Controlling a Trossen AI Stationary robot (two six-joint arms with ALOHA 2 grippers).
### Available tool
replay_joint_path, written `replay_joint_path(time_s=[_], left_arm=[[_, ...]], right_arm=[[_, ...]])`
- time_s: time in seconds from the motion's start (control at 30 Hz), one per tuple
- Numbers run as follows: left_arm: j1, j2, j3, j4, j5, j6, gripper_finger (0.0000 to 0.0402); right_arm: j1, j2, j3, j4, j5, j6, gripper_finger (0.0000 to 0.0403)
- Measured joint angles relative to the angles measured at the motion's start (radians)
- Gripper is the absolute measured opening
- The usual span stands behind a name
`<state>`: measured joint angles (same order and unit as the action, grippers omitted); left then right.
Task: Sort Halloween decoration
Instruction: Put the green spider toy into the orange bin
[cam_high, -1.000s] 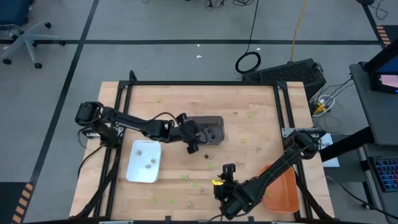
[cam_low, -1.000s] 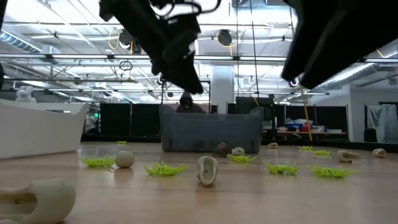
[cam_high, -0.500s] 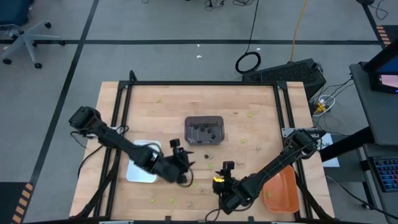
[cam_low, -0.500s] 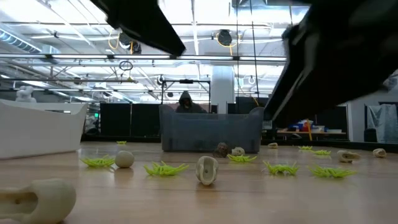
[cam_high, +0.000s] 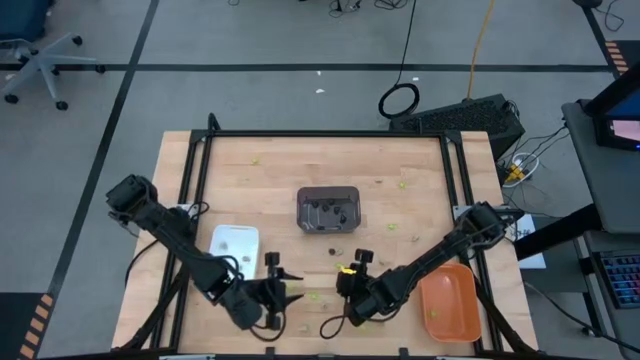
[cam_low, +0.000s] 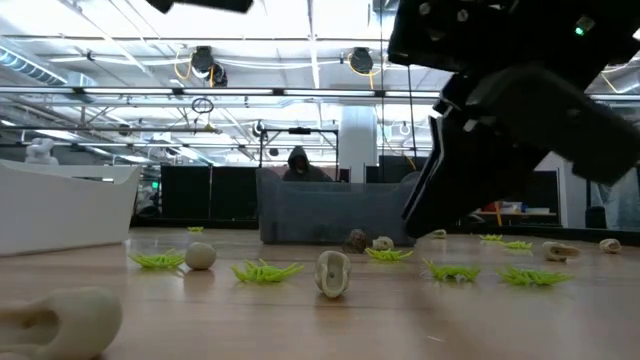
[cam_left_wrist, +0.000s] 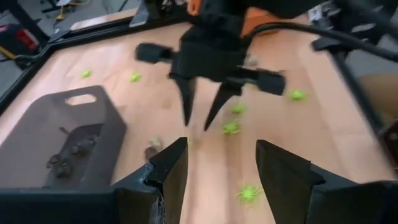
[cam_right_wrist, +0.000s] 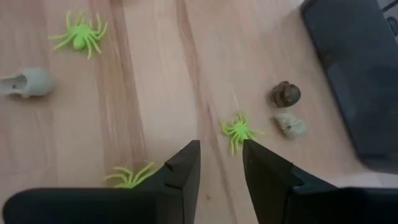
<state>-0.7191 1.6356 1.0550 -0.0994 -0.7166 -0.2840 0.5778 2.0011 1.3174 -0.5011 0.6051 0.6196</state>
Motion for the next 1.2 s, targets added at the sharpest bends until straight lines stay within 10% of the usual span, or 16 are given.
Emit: replay_joint_path(time_s=[0.93, 1.2], left_arm=[[-0.027, 0.001, 0.000, 0.065, 0.000, -0.025, 0.0187], [-0.027, 0.001, 0.000, 0.064, 0.000, -0.025, 0.0187]], right_arm=[[-0.024, -0.023, -0.231, 0.352, 0.035, 0.078, 0.0144], [0.016, -0.068, -0.232, 0.343, 0.204, -0.019, 0.0144]])
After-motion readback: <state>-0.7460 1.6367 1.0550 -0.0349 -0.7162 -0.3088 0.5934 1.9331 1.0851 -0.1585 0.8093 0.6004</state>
